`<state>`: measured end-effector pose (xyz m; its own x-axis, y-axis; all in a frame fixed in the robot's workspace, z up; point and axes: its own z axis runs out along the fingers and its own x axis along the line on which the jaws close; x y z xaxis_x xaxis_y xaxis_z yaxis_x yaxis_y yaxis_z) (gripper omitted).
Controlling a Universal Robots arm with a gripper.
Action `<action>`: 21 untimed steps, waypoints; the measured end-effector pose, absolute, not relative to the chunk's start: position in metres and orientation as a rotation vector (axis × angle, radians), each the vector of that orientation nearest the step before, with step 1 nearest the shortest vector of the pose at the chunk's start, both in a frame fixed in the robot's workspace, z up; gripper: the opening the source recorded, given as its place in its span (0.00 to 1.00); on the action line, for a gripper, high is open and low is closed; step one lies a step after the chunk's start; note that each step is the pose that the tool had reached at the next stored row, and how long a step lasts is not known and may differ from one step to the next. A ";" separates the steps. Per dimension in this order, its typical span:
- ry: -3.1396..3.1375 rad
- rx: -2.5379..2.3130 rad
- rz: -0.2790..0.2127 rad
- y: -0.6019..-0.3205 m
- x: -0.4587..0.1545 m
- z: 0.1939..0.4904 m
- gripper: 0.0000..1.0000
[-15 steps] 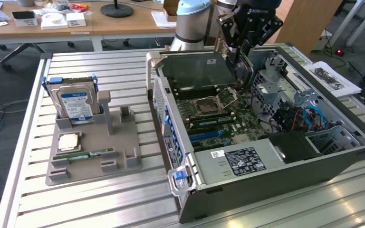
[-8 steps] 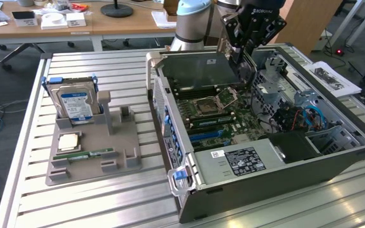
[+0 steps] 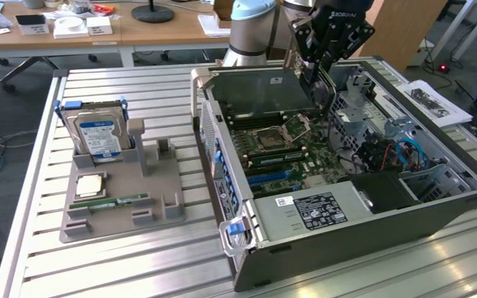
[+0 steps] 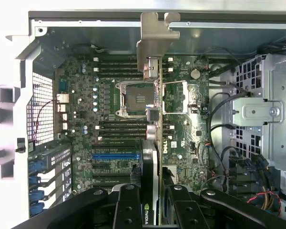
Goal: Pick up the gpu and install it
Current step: 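Pick up the gpu and move the gpu toward the slot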
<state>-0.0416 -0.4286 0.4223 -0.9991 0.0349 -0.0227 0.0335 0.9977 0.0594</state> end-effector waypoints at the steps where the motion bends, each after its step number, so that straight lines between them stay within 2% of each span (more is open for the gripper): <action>1: 3.116 0.053 0.092 -0.429 -0.041 0.422 0.27; 21: 3.116 0.052 0.092 -0.429 -0.007 0.422 0.27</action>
<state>-0.0068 -0.4285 0.4221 -0.9992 0.0341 -0.0228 0.0326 0.9977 0.0594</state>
